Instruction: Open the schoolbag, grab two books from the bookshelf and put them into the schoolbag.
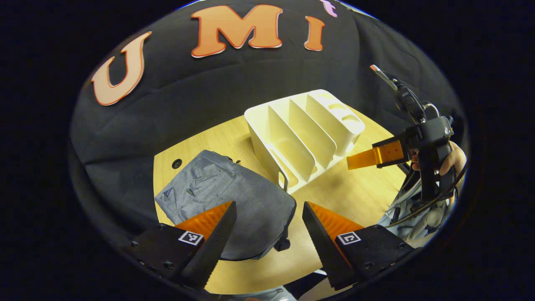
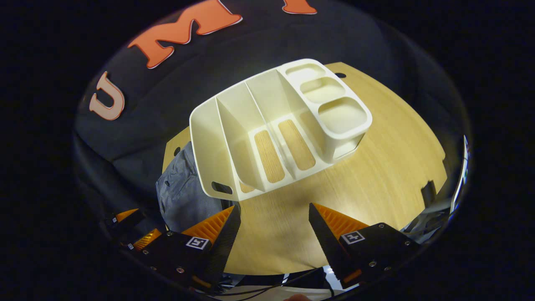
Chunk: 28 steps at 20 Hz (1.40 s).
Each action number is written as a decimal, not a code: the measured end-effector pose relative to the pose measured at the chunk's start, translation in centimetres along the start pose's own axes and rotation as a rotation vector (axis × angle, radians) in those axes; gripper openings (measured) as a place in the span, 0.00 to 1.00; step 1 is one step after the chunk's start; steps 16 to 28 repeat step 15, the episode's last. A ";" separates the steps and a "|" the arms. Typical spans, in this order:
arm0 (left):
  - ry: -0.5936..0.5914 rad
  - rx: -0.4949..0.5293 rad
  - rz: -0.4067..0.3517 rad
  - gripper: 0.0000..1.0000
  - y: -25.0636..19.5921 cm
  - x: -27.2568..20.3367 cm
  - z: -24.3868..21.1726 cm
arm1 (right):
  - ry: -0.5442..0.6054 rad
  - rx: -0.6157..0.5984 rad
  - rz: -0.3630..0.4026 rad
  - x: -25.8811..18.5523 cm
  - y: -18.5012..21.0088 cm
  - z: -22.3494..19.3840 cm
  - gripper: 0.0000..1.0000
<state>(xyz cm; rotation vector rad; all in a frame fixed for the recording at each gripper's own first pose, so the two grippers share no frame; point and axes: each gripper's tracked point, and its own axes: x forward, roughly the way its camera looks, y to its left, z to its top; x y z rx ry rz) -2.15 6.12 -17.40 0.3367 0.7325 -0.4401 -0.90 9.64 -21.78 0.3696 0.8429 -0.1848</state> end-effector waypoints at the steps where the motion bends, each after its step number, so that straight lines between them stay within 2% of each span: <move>1: -0.057 -0.044 0.045 0.99 -0.1 0.0 0.9 | -0.043 -0.045 -0.004 -0.8 -0.5 1.5 0.99; 3: -0.176 -0.135 0.143 0.99 0.2 -0.8 3.8 | -0.148 -0.113 -0.018 -2.3 -0.9 4.5 0.99; 5: -0.288 -0.201 0.180 0.99 -0.2 -2.5 6.8 | -0.276 -0.144 -0.032 -4.8 -1.0 7.9 0.99; 9: -0.491 -0.242 0.352 0.99 2.3 -6.2 11.7 | -0.518 -0.186 -0.036 -9.6 -0.3 13.1 0.98; 11: -0.575 -0.248 0.383 0.98 2.3 -8.5 13.6 | -0.638 -0.214 -0.033 -12.3 0.5 15.3 0.98; 13: -0.636 -0.262 0.377 0.98 1.8 -9.5 14.4 | -0.717 -0.202 -0.017 -13.7 1.3 16.5 0.98; 15: -0.661 -0.286 0.387 0.98 2.3 -10.7 15.4 | -0.758 -0.154 0.014 -14.5 2.0 16.8 0.98; 28: -0.661 -0.286 0.387 0.98 2.3 -10.7 15.4 | -0.758 -0.154 0.014 -14.5 2.0 16.8 0.98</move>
